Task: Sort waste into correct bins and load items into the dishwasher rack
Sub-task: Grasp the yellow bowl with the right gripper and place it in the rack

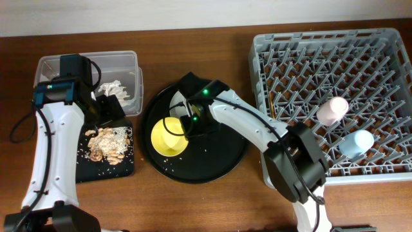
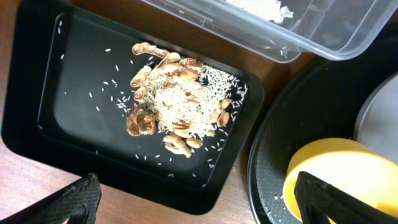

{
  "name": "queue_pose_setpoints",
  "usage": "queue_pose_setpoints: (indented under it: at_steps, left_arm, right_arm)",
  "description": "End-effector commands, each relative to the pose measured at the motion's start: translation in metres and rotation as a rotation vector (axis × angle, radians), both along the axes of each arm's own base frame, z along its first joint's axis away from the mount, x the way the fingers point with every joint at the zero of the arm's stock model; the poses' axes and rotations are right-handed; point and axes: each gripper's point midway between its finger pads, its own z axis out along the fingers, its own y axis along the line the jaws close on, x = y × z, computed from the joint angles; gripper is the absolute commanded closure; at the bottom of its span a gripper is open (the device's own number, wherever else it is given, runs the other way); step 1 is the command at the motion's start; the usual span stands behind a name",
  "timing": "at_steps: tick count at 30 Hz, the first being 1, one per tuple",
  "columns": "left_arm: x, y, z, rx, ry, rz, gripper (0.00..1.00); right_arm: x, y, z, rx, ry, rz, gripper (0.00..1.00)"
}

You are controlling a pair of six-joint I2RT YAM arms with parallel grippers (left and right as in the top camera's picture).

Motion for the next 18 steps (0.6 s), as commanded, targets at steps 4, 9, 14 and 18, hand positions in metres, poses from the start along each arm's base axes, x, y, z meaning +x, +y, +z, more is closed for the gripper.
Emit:
queue_pose_setpoints:
  at_steps: [4, 9, 14, 18]
  left_arm:
    - [-0.001, 0.001, 0.005, 0.0, -0.016, 0.017, 0.01]
    - [-0.001, 0.0, 0.005, -0.005, -0.017, 0.016, 0.01]
    - [0.001, 0.001, 0.005, -0.004, -0.026, 0.016, 0.01]
    - [0.006, 0.001, 0.006, -0.002, -0.045, 0.016, 0.01]
  right_arm:
    - [0.006, -0.008, -0.009, -0.069, -0.007, -0.101, 0.91]
    - [0.008, -0.021, 0.005, -0.087, -0.002, -0.108, 0.96]
    - [0.09, -0.136, 0.146, -0.18, -0.447, -0.234, 0.96]
    - [0.147, -0.285, 0.199, -0.598, -0.759, -0.597, 0.96]
